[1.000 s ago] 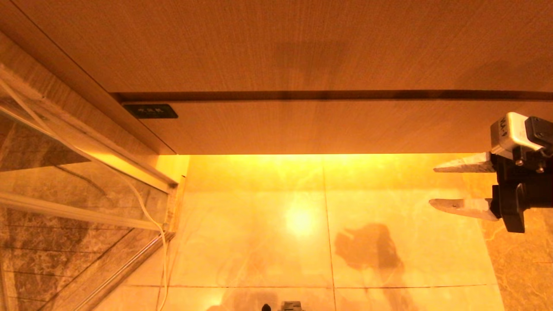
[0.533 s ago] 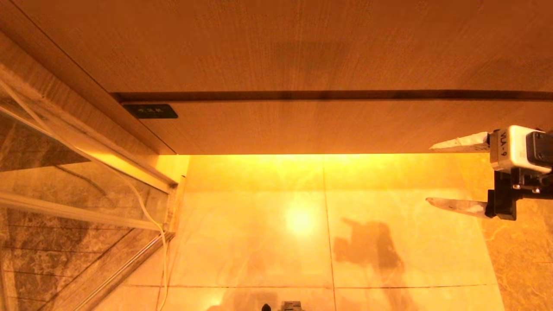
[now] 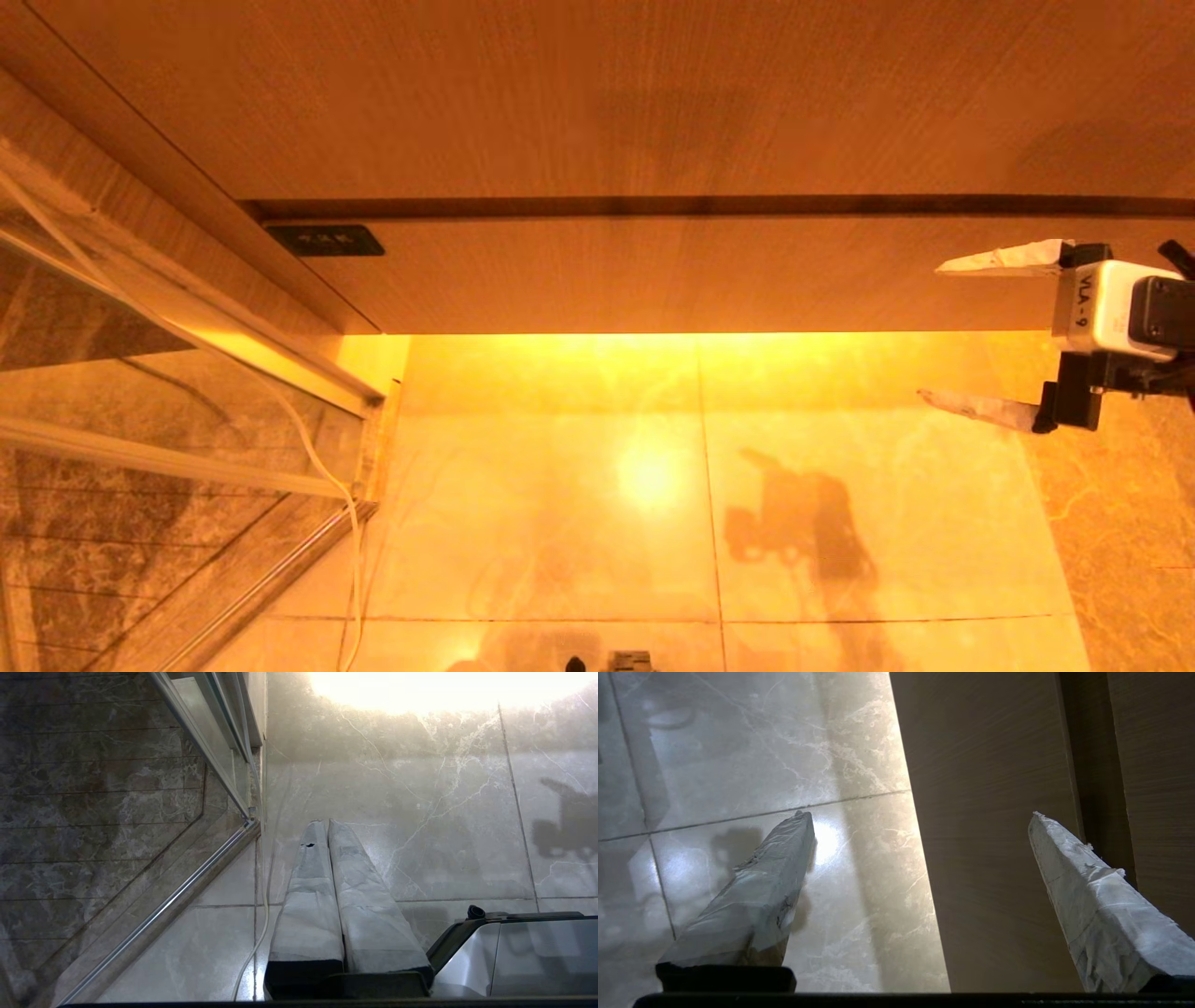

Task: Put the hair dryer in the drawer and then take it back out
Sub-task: Pull open the drawer

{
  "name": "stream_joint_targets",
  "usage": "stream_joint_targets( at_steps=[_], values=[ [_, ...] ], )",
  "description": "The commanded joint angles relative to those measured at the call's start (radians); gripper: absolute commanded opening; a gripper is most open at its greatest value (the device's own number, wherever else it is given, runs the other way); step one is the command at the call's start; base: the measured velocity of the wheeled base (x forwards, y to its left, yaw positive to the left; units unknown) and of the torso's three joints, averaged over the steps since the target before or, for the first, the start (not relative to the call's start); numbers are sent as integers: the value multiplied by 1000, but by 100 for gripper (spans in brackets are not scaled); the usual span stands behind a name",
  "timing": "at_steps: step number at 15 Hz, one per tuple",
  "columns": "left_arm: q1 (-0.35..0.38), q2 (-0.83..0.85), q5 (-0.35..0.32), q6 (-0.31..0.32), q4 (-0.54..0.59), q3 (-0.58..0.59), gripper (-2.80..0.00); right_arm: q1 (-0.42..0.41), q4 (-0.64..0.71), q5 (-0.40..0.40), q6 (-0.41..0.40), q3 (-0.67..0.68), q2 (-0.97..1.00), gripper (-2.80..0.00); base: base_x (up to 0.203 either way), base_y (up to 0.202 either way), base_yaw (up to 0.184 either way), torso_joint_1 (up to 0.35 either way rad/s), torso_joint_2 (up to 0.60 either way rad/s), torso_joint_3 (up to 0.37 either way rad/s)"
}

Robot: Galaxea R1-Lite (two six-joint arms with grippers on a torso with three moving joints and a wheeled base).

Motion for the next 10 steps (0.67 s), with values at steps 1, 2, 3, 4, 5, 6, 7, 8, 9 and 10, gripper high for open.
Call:
stream_joint_targets(
  at_steps=[1, 2, 3, 4, 5, 6, 7, 8, 9, 10],
  values=[
    [0, 0, 0, -1, -1, 2, -280, -1, -47, 2, -5, 21, 27, 0, 0, 0, 0, 0, 0, 0],
    [0, 0, 0, -1, -1, 2, -280, -1, -105, 1, -10, 38, 39, 0, 0, 0, 0, 0, 0, 0],
    [0, 0, 0, 0, -1, 2, -280, -1, -141, 1, -12, 45, 59, 0, 0, 0, 0, 0, 0, 0],
    [0, 0, 0, -1, -1, 2, -280, 0, -161, 0, -8, 49, 79, 0, 0, 0, 0, 0, 0, 0],
    [0, 2, 0, 0, -1, 2, -280, 2, -168, 1, -4, 42, 97, 0, 0, 0, 0, 0, 0, 0],
    [0, 0, 0, -1, -1, 2, -280, 7, -182, 1, -3, 22, 117, 0, 0, 0, 0, 0, 0, 0],
    [0, 0, 0, -1, -1, 2, -280, 8, -184, 1, -3, 20, 118, 0, 0, 0, 0, 0, 0, 0],
    [0, 0, 0, 0, -1, 2, -280, 9, -199, 0, -2, 16, 135, 0, 0, 0, 0, 0, 0, 0],
    [0, 0, 0, -1, -1, 2, -280, 9, -218, 0, 3, 9, 158, 0, 0, 0, 0, 0, 0, 0],
    [0, 0, 0, 0, -1, 2, -280, 10, -244, -1, 14, -11, 180, 0, 0, 0, 0, 0, 0, 0]
  ],
)
